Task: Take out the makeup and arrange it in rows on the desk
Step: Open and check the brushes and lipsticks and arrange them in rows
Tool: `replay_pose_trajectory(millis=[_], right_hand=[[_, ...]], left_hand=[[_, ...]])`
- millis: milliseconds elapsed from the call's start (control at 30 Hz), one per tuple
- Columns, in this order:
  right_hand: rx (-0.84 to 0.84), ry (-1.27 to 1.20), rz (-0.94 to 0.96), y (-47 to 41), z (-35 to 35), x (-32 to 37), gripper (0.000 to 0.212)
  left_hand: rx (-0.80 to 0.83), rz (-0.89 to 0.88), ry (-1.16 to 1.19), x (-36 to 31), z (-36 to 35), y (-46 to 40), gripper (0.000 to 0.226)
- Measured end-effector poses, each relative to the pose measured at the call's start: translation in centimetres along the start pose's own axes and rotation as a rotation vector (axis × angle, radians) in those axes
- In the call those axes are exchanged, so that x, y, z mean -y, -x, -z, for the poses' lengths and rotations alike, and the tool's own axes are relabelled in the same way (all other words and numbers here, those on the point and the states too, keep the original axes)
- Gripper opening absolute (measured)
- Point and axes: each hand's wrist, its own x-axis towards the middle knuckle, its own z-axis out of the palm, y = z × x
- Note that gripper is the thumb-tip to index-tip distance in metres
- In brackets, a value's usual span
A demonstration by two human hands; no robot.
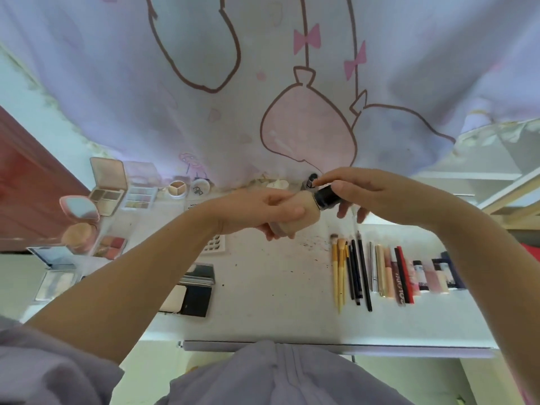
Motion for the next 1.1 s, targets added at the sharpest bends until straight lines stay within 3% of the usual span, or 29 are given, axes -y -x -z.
replay_pose_trajectory(millis=[100, 200, 300, 467, 600, 733, 800, 900, 967, 1100], right_hand=[[-0.005, 0.232, -0.126, -0.5, -0.2, 0.1, 0.043], [-0.004, 0.212, -0.026, -0.6, -0.6, -0.1, 0.010], [0.050, 0.059, -0.027, -0.5, -0.6, 0.4, 0.028], [0.076, 0.267, -0.046, -1.1, -1.2, 1.0, 0.028], [0.065, 0.237, 0.074, -0.7, -1.2, 0.7, 0.011], [-0.009, 0.216, 0.090, 0.3, -0.2, 0.2, 0.020], [-0.028, 0.184, 0.056, 0.5, 0.3, -0.6, 0.019], [-0.032, 0.060, 0.007, 0.3, 0.4, -2.2, 0.020], [-0.045, -0.111, -0.017, 0.4, -0.2, -3.0, 0.020], [-0.065, -0.467, -0.067, 0.7, -3.0, -5.2, 0.031]], left_hand=[[-0.084, 0.010, -0.140, -0.1, -0.1, 0.5, 0.018], [-0.111, 0.032, -0.130, 0.3, -0.2, 1.1, 0.022], [-0.130, 0.028, -0.115, 0.8, -0.1, 1.6, 0.030], [-0.081, 0.025, -0.174, 1.0, 0.2, 1.6, 0.019], [0.066, 0.066, 0.026, 1.5, 0.9, 2.0, 0.030], [0.181, 0.055, 0.232, 2.9, 1.3, 2.8, 0.056], [0.142, 0.035, 0.257, 3.7, 1.4, 2.9, 0.061], [0.019, 0.026, 0.286, 4.4, 1.0, 2.6, 0.042], [-0.082, 0.029, 0.345, 5.0, 0.6, 2.2, 0.032], [-0.300, 0.015, 0.378, 6.4, -0.2, 1.6, 0.037]])
